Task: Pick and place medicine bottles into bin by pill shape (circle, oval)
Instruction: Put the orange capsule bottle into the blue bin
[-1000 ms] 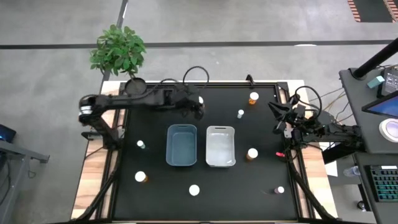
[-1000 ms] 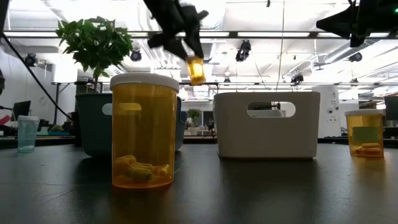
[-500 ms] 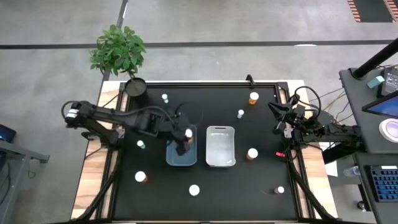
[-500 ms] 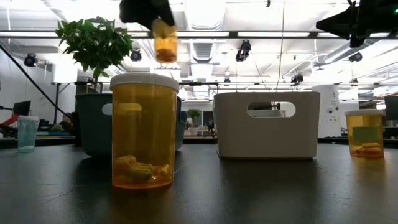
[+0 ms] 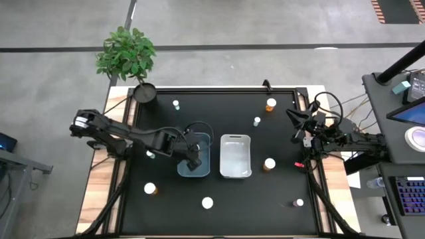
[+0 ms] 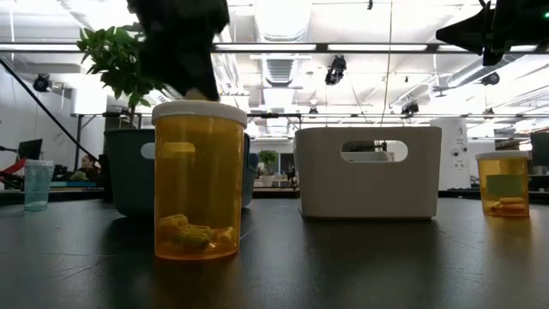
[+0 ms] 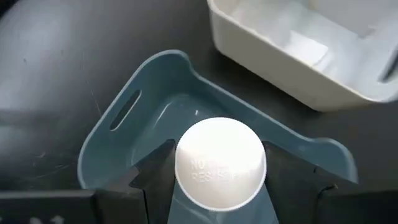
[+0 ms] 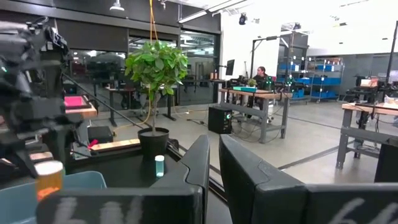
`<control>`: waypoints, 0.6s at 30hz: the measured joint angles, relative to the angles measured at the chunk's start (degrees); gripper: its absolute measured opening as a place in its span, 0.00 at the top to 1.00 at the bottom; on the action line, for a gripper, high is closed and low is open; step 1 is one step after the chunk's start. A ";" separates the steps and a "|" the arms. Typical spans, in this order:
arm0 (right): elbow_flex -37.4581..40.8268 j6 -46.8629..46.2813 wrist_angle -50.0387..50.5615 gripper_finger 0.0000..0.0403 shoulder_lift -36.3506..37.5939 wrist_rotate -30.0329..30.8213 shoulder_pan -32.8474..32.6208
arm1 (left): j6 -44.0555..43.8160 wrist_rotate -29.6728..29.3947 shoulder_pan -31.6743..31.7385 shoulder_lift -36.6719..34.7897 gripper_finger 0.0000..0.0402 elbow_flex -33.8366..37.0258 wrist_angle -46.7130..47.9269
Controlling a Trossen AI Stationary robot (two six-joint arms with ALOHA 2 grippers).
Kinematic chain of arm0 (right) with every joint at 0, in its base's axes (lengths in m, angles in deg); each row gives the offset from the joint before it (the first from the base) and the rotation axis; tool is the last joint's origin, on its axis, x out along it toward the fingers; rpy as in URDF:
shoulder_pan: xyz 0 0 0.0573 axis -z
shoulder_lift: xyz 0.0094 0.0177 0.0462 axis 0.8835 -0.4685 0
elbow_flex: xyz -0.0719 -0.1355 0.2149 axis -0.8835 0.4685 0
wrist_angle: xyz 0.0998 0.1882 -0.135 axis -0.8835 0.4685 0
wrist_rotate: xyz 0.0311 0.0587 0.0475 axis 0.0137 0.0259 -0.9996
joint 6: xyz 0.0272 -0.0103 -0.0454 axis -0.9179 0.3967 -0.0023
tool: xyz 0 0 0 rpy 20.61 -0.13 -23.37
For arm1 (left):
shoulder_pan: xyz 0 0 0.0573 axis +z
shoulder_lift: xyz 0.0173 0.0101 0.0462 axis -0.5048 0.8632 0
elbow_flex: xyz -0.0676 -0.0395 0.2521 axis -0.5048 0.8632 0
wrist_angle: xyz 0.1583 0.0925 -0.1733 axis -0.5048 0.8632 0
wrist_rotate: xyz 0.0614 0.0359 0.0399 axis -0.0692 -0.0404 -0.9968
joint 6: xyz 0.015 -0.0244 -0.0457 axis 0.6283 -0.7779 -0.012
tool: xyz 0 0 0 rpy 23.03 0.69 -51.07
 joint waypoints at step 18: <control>0.00 0.49 0.00 0.93 -0.02 0.00 0.00 | -4.69 -0.83 5.63 0.01 0.52 11.32 -6.92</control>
